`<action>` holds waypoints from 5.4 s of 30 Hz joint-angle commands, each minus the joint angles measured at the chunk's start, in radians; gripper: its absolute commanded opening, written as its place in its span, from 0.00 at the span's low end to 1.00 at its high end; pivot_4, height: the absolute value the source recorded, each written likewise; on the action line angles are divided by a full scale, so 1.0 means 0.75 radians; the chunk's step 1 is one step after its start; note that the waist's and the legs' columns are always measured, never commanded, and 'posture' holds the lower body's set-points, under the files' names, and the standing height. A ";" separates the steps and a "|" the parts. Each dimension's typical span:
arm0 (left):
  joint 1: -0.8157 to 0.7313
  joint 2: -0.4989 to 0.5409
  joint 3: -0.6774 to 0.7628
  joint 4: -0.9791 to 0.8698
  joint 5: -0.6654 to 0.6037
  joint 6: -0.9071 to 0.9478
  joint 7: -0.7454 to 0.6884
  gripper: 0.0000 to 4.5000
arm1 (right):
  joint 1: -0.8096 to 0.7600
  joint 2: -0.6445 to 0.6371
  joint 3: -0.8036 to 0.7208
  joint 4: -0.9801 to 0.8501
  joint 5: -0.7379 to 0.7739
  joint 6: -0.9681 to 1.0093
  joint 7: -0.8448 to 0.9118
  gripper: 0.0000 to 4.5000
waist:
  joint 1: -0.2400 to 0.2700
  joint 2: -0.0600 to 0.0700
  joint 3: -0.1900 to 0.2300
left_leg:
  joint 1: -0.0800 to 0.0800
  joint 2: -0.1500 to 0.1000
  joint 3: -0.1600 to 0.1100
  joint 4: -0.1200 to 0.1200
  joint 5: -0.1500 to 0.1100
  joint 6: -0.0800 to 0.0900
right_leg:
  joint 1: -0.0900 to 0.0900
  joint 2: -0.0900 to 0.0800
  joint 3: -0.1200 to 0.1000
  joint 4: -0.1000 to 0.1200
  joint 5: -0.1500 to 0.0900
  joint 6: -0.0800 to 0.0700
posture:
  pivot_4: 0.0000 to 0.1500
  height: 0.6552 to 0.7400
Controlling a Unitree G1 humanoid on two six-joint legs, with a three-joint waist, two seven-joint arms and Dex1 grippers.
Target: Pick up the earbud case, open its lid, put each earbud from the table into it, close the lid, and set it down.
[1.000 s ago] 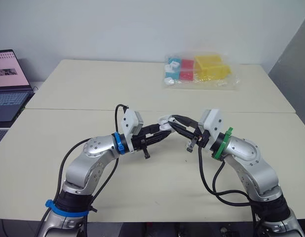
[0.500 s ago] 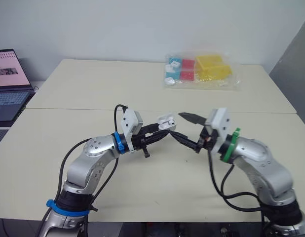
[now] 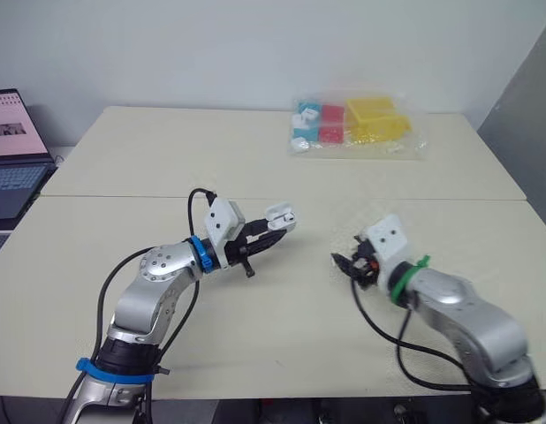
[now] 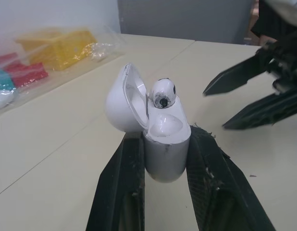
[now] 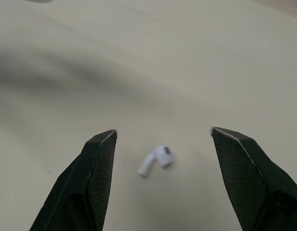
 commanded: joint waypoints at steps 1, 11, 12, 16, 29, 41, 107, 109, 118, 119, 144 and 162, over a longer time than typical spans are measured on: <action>-0.005 0.007 0.003 -0.035 0.003 -0.031 -0.019 0.18 | -0.043 0.079 0.025 0.096 -0.095 -0.011 -0.104 0.72 | 0.000 0.000 0.000 | -0.001 0.000 0.000 0.000 0.000 0.000 | -0.001 0.000 0.000 0.000 0.000 0.000 | 1.00 1.00; 0.002 0.011 0.010 -0.038 0.014 -0.029 -0.026 0.18 | -0.001 0.150 0.014 0.190 -0.185 -0.023 -0.139 0.72 | 0.002 0.000 0.000 | -0.003 -0.001 0.000 0.000 0.000 0.000 | -0.001 -0.003 -0.001 -0.003 0.000 0.001 | 1.00 1.00; 0.002 0.011 0.010 -0.038 0.016 -0.030 -0.026 0.18 | 0.004 0.163 0.008 0.193 -0.189 -0.019 -0.148 0.72 | 0.001 0.000 0.000 | -0.002 -0.001 0.000 0.000 0.000 0.000 | -0.001 -0.003 -0.001 -0.003 0.000 0.001 | 1.00 1.00; 0.008 0.011 0.010 -0.044 0.016 -0.029 -0.024 0.18 | 0.018 0.181 0.007 0.199 -0.206 -0.023 -0.151 0.72 | 0.001 0.000 0.000 | -0.001 -0.001 0.000 0.000 0.000 0.000 | 0.000 -0.001 -0.001 -0.001 0.000 0.001 | 1.00 1.00; 0.016 0.013 0.006 -0.039 0.030 -0.043 -0.028 0.18 | 0.052 0.082 -0.087 0.115 -0.167 0.047 -0.010 0.11 | 0.007 0.000 -0.001 | -0.002 -0.001 0.000 0.001 0.000 0.000 | 0.001 -0.005 -0.001 -0.002 0.000 0.001 | 1.00 1.00; 0.095 0.035 0.005 -0.133 0.024 -0.015 -0.027 0.18 | 0.121 -0.877 -0.034 0.174 -0.079 -0.816 1.166 0.11 | 0.004 0.001 0.000 | -0.002 -0.001 -0.001 -0.001 0.000 0.001 | 0.001 0.001 -0.003 -0.007 0.000 0.001 | 1.00 1.00; 0.236 0.084 -0.001 -0.312 -0.009 0.092 0.035 0.18 | -0.078 -1.103 0.155 0.295 -0.515 -0.912 1.612 0.69 | 0.005 0.003 0.003 | 0.019 -0.001 0.001 -0.002 0.000 0.000 | 0.017 -0.010 -0.002 -0.003 -0.003 -0.001 | 1.00 1.00; 0.236 0.085 0.000 -0.312 -0.009 0.091 0.035 0.18 | -0.074 -1.105 0.158 0.302 -0.524 -0.918 1.617 0.69 | 0.005 0.003 0.003 | 0.019 -0.001 0.001 -0.002 0.000 0.000 | 0.017 -0.010 -0.002 -0.003 -0.003 -0.001 | 1.00 1.00; 0.240 0.080 -0.001 -0.320 -0.010 0.091 0.041 0.18 | -0.034 -1.114 0.150 0.310 -0.528 -0.926 1.632 0.16 | 0.005 0.003 0.003 | 0.019 -0.001 0.001 -0.002 0.000 0.000 | 0.017 -0.010 -0.002 -0.003 -0.003 -0.001 | 1.00 1.00; 0.240 0.081 -0.001 -0.319 -0.009 0.090 0.040 0.18 | -0.028 -1.118 0.149 0.313 -0.530 -0.932 1.633 0.09 | 0.005 0.003 0.003 | 0.019 -0.001 0.001 -0.002 0.000 0.000 | 0.017 -0.010 -0.002 -0.003 -0.003 -0.001 | 1.00 1.00; 0.087 -0.094 -0.014 -0.243 -0.065 0.056 0.065 0.18 | -0.268 -0.140 -0.515 -0.211 0.528 0.245 0.839 0.09 | 0.005 0.001 0.004 | 0.017 -0.001 -0.002 -0.001 0.000 0.000 | 0.018 -0.008 -0.003 -0.001 -0.002 -0.001 | 1.00 1.00; -0.032 -0.175 -0.048 -0.129 -0.052 0.007 0.063 0.18 | -0.221 0.206 -0.251 -0.069 0.379 -0.188 0.372 0.09 | 0.000 0.001 0.004 | 0.010 -0.002 -0.002 -0.001 0.000 0.000 | 0.013 -0.006 -0.003 -0.003 -0.002 0.002 | 1.00 1.00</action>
